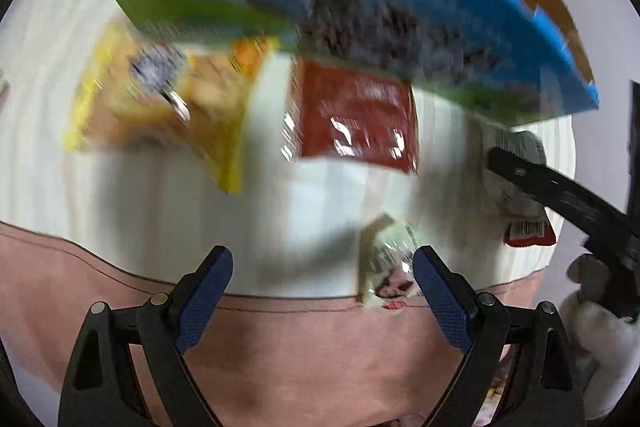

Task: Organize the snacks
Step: 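Grasp a clear green-printed packet with the left tool while the right tool grasps a white barcode packet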

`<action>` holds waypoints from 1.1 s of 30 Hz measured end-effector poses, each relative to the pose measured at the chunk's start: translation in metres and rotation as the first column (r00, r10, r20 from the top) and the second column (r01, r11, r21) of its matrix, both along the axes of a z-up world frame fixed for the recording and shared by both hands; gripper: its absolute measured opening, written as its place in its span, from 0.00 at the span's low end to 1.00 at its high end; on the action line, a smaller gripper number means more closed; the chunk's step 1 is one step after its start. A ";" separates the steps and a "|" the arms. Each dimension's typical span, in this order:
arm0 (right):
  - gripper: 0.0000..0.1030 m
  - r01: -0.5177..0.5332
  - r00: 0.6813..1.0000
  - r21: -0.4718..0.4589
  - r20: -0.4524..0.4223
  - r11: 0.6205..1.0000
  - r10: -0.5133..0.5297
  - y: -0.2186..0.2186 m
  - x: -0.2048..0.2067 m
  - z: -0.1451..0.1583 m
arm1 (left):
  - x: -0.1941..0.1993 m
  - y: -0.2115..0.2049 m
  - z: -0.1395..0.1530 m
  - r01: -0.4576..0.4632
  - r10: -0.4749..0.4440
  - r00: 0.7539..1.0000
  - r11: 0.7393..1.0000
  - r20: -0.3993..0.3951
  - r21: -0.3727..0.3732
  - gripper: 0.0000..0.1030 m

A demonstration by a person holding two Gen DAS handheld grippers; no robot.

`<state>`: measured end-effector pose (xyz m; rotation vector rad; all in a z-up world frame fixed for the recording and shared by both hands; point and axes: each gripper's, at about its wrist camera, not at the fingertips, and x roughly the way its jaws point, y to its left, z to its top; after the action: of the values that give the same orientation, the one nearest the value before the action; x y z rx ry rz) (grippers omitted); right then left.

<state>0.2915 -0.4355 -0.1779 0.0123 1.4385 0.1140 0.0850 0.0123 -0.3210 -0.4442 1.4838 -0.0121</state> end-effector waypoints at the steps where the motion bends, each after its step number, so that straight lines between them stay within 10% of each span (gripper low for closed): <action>1: 0.43 -0.007 1.000 -0.007 -0.004 1.000 0.007 0.001 -0.002 -0.006 | 0.000 -0.003 -0.005 -0.005 0.005 1.000 1.000 -0.013 -0.025 0.90; 9: 0.40 -0.005 1.000 0.049 0.003 0.999 0.005 -0.017 -0.048 0.007 | 0.007 -0.019 -0.025 -0.063 0.049 0.996 0.980 -0.080 -0.189 0.89; 15: 0.40 0.066 0.997 0.097 -0.034 0.993 -0.063 -0.046 -0.083 0.000 | 0.017 -0.052 -0.036 0.055 -0.063 0.996 0.993 -0.070 -0.104 0.51; 33: 0.40 0.096 0.986 0.223 -0.156 0.970 -0.062 -0.030 -0.160 -0.035 | -0.071 -0.053 -0.047 0.168 -0.159 0.983 0.981 -0.092 0.098 0.53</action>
<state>0.1319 -0.4657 -0.2132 0.2736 1.5644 0.2171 0.0145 -0.0410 -0.3677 -0.2385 1.5928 -0.0458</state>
